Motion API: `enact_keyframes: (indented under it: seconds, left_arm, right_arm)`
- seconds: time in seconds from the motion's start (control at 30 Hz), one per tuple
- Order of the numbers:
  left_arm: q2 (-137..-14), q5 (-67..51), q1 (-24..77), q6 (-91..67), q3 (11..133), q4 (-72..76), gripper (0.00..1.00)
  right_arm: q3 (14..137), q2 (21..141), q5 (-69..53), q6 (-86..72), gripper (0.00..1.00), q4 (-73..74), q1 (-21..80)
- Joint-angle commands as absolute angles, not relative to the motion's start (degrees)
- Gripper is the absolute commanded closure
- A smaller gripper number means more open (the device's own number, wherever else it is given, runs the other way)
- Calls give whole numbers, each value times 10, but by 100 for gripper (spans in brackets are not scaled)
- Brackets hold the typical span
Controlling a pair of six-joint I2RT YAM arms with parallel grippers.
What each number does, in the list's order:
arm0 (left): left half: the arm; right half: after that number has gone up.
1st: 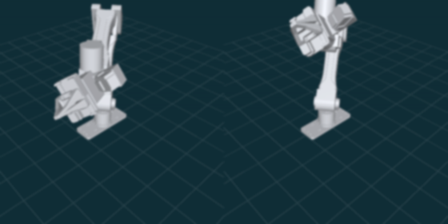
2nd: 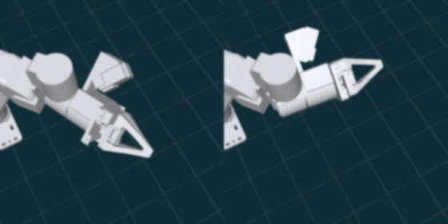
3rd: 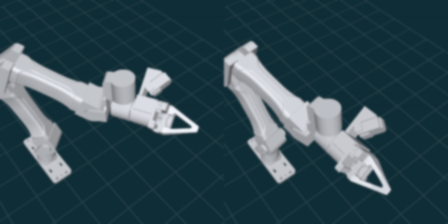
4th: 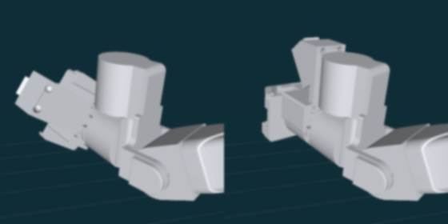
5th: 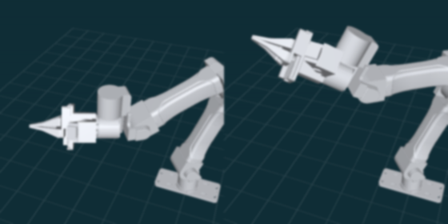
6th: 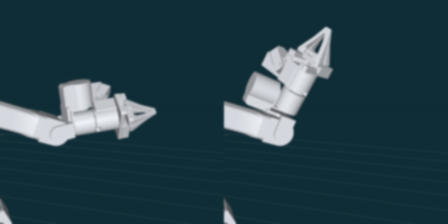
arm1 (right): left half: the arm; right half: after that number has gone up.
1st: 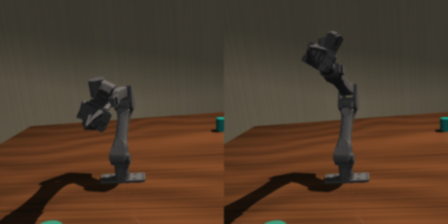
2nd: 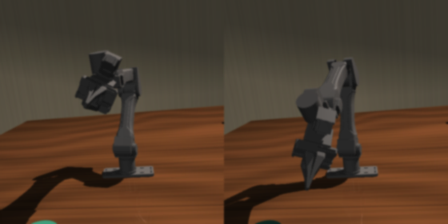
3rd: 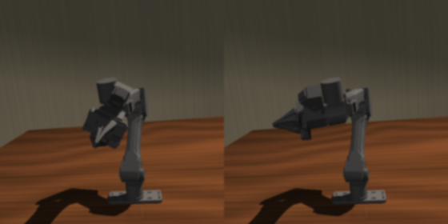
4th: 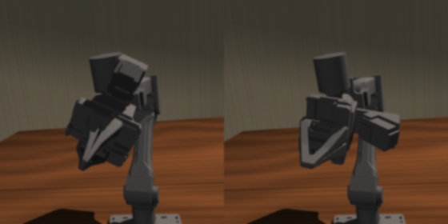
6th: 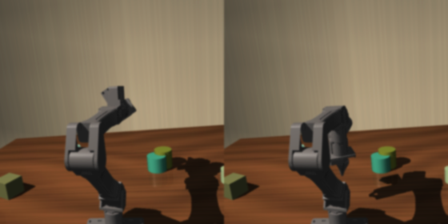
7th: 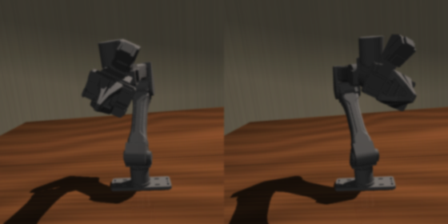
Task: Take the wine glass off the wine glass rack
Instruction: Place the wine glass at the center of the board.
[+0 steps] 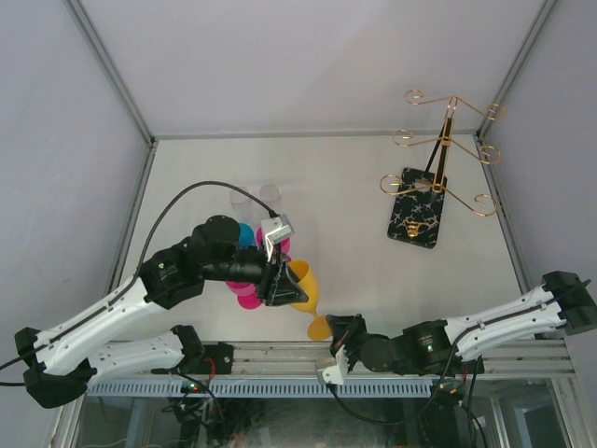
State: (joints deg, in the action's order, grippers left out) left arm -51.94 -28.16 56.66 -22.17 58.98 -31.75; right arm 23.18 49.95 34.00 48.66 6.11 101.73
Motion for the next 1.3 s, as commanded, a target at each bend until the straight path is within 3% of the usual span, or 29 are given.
enact_keyframes:
  seconds: [0.0, 0.13, 0.3, 0.4, 0.6, 0.7, 0.8, 1.1, 1.27]
  left_arm:
    - [-513, -331, 570, -211, 610, -323, 55]
    - [-513, -335, 570, -207, 610, -325, 57]
    - [-516, -329, 570, -196, 604, -326, 48]
    - [-527, -353, 569, -184, 600, -334, 49]
    - [-530, -340, 570, -183, 601, -328, 77]
    - [-524, -325, 570, -187, 602, -324, 95]
    - [-518, -309, 569, -189, 602, -323, 100]
    - [-515, -270, 569, -190, 616, -340, 100]
    - [-544, -140, 570, -166, 666, -459, 100]
  right_arm:
    - [233, 483, 365, 482, 100, 32, 1016]
    - [232, 482, 367, 478, 100, 38, 1015]
    - [232, 478, 371, 488, 100, 38, 1015]
    - [228, 472, 377, 496, 100, 28, 1015]
    - [223, 468, 385, 484, 100, 27, 1015]
    - [222, 468, 387, 468, 100, 32, 1015]
    - [222, 470, 384, 450, 100, 33, 1015]
    - [223, 466, 390, 418, 73, 31, 1023]
    - [235, 458, 429, 367, 57, 55, 1067]
